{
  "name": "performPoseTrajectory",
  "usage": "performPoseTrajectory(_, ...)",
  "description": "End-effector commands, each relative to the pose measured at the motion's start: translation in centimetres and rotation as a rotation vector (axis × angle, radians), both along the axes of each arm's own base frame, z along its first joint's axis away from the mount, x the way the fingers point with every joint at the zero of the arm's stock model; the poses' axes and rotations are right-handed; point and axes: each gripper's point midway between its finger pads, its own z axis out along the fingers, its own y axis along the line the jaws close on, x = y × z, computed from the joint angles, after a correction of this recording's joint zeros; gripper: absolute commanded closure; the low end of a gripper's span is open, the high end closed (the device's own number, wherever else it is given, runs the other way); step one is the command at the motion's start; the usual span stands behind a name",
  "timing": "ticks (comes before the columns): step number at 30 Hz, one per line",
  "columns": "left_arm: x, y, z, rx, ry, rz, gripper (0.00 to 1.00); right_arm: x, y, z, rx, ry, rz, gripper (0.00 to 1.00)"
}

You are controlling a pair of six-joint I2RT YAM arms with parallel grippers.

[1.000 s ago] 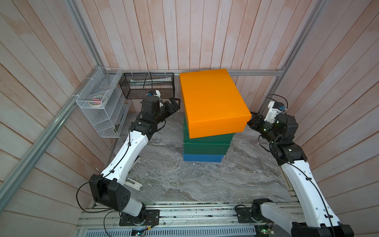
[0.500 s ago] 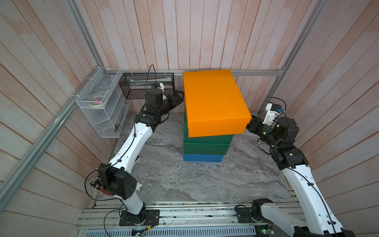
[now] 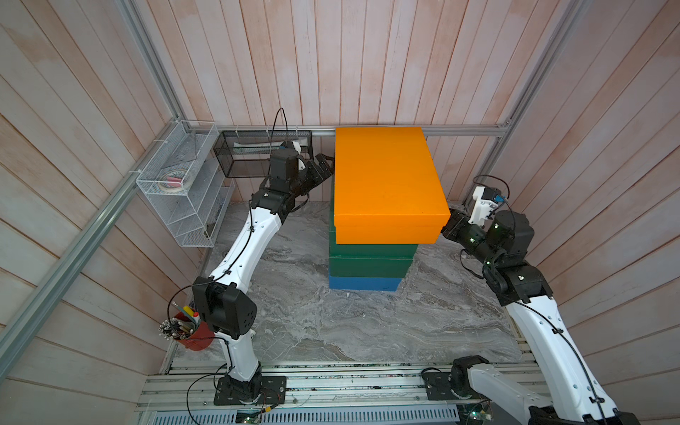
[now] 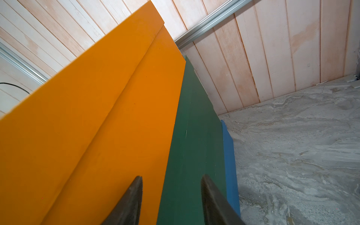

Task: Stack the shoeboxes
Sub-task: Adjust the shoebox.

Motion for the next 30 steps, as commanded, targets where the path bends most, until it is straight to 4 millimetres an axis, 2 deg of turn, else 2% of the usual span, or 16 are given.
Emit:
performPoseTrajectory(1, 0.5, 0.0, 0.2, 0.011, -0.005, -0.004, 0.00, 0.5, 0.8, 1.2, 0.004, -0.030, 0.031, 0.50)
performPoseTrajectory(9, 1.4, 0.4, 0.0, 0.003, 0.003, 0.000, 0.00, 1.7, 1.7, 2.5, 0.012, -0.062, 0.059, 0.50)
performPoseTrajectory(13, 0.8, 1.2, -0.1, 0.018, 0.011, 0.019, 0.00, 2.0, 1.2, 2.8, -0.022, -0.073, 0.026, 0.50)
performPoseTrajectory(19, -2.5, 3.2, 0.2, 0.034, -0.002, 0.057, 0.00, 2.5, -0.2, 3.8, -0.097, -0.102, -0.044, 0.49)
performPoseTrajectory(23, -4.9, 3.9, -0.9, 0.012, 0.023, 0.063, 0.00, 3.0, -0.1, 3.8, -0.088, -0.105, -0.031, 0.49)
performPoseTrajectory(27, -7.2, 3.6, -2.3, -0.034, 0.050, 0.033, 0.00, 3.2, 0.3, 3.7, -0.068, -0.111, -0.009, 0.49)
performPoseTrajectory(30, -8.5, 2.3, -2.2, -0.036, 0.045, 0.000, 0.00, 3.4, 0.6, 3.7, -0.057, -0.110, 0.003, 0.49)
